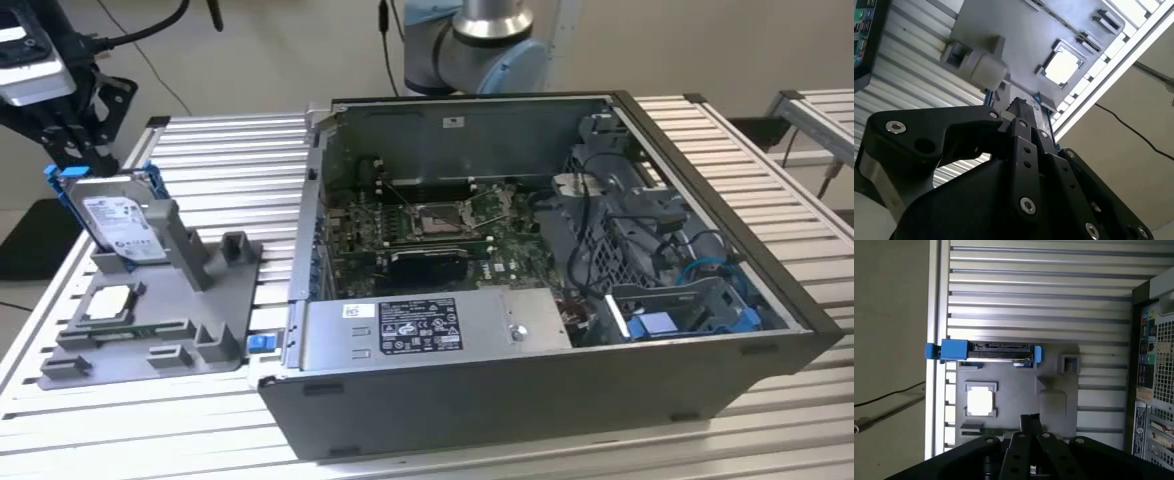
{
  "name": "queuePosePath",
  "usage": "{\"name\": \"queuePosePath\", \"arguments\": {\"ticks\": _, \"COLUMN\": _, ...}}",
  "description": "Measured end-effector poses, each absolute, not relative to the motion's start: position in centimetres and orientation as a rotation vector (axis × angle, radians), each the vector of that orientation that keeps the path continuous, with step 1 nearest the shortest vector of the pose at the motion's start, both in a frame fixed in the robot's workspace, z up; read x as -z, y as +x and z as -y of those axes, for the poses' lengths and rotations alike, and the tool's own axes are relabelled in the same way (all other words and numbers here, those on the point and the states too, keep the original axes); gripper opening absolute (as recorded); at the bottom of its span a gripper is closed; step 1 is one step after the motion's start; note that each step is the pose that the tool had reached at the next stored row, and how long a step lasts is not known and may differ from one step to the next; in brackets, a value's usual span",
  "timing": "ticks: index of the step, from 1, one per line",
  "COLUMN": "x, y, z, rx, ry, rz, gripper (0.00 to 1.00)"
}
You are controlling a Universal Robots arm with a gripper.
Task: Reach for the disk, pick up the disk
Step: 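Reach for the disk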
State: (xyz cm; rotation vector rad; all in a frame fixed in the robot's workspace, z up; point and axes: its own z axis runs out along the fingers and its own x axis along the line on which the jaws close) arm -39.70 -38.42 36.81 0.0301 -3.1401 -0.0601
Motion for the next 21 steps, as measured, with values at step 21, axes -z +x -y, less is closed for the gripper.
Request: {"name": "queuePosePath", "arguments": {"ticks": 21, "x": -36.4, "y": -41.4, "z": 33.6, "rx": 0.06, "ry": 0.037, "rz": 3.14, "gripper": 0.0}}
